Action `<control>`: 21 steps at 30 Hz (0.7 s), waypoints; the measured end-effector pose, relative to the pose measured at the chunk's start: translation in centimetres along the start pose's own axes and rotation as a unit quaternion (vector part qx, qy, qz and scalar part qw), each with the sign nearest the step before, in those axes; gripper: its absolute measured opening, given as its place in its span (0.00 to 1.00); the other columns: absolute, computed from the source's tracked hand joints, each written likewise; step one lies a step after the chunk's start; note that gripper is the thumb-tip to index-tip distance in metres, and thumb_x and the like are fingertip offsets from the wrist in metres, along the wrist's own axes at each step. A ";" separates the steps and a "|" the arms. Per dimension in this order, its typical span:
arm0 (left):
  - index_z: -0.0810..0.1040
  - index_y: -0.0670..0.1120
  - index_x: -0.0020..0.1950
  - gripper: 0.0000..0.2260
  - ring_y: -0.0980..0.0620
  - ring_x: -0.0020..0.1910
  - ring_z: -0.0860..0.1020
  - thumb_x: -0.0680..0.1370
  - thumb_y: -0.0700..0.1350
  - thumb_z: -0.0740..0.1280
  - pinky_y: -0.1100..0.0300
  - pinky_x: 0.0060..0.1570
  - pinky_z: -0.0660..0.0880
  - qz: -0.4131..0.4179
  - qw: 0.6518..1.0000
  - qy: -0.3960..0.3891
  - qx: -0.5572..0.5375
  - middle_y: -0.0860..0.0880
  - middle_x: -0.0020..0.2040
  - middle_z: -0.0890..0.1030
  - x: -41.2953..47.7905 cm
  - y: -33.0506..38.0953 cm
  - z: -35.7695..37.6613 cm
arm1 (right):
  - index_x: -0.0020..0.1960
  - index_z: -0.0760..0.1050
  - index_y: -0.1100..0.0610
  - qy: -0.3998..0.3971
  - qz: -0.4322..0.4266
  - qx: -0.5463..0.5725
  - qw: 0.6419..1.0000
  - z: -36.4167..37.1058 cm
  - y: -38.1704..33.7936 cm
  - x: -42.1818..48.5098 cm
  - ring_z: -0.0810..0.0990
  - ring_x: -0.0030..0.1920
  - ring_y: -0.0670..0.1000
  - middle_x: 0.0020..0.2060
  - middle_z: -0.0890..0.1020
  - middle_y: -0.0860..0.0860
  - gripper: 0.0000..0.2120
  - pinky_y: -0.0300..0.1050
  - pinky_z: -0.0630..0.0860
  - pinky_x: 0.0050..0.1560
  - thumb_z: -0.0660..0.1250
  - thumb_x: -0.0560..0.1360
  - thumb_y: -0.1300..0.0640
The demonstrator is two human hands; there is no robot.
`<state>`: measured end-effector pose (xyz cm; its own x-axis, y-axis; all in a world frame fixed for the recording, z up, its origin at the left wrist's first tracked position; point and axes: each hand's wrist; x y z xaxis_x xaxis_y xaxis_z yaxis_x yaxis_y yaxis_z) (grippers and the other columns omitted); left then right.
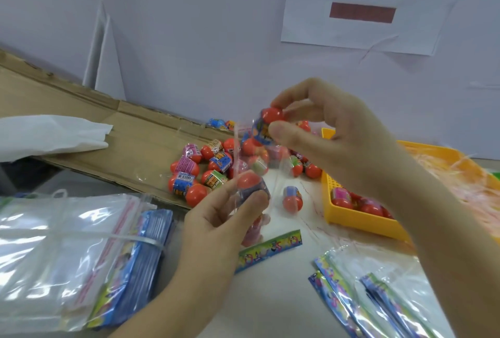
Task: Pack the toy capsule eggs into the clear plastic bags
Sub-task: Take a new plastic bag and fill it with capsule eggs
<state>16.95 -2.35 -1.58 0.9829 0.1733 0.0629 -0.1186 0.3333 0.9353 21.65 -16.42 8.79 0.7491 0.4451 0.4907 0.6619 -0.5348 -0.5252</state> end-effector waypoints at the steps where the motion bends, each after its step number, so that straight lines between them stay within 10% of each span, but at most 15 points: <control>1: 0.85 0.63 0.44 0.14 0.49 0.43 0.85 0.60 0.54 0.72 0.62 0.37 0.82 0.002 1.000 -0.009 0.002 0.51 0.43 0.87 -0.1 0.1 0.1 | 0.49 0.73 0.39 -0.010 -0.002 -0.051 0.999 0.1 0.1 0.0 0.77 0.57 0.40 0.49 0.80 0.36 0.07 0.41 0.70 0.61 0.67 0.72 0.42; 6: 0.86 0.63 0.41 0.10 0.55 0.36 0.82 0.66 0.49 0.68 0.64 0.33 0.79 0.010 1.000 -0.004 0.003 0.54 0.41 0.87 -0.3 0.2 0.5 | 0.42 0.74 0.34 -0.006 0.014 -0.089 0.996 0.0 0.2 0.0 0.64 0.67 0.44 0.60 0.72 0.39 0.04 0.56 0.56 0.69 0.68 0.70 0.40; 13: 0.86 0.62 0.42 0.10 0.56 0.35 0.82 0.65 0.51 0.68 0.64 0.32 0.79 0.008 1.000 -0.011 -0.019 0.50 0.41 0.87 -0.4 0.4 0.6 | 0.44 0.78 0.38 -0.024 0.018 -0.153 0.988 0.6 0.7 0.1 0.60 0.64 0.39 0.61 0.70 0.39 0.11 0.35 0.48 0.52 0.65 0.65 0.36; 21: 0.86 0.58 0.45 0.15 0.51 0.39 0.83 0.63 0.60 0.67 0.60 0.37 0.80 0.028 0.998 -0.064 0.005 0.48 0.41 0.86 -0.7 0.2 0.6 | 0.45 0.81 0.38 -0.091 0.021 -0.120 0.988 0.9 0.6 0.0 0.62 0.65 0.41 0.61 0.72 0.38 0.16 0.46 0.51 0.65 0.59 0.67 0.34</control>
<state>16.30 -2.97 -1.19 0.9847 0.0708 0.1590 -0.1733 0.3163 0.9327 22.07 -16.06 7.87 0.7828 0.5289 0.3279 0.6207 -0.7011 -0.3510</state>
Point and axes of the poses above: each hand's wrist, its own x-axis towards the middle knuckle, its own z-axis out of the palm, y = z × x
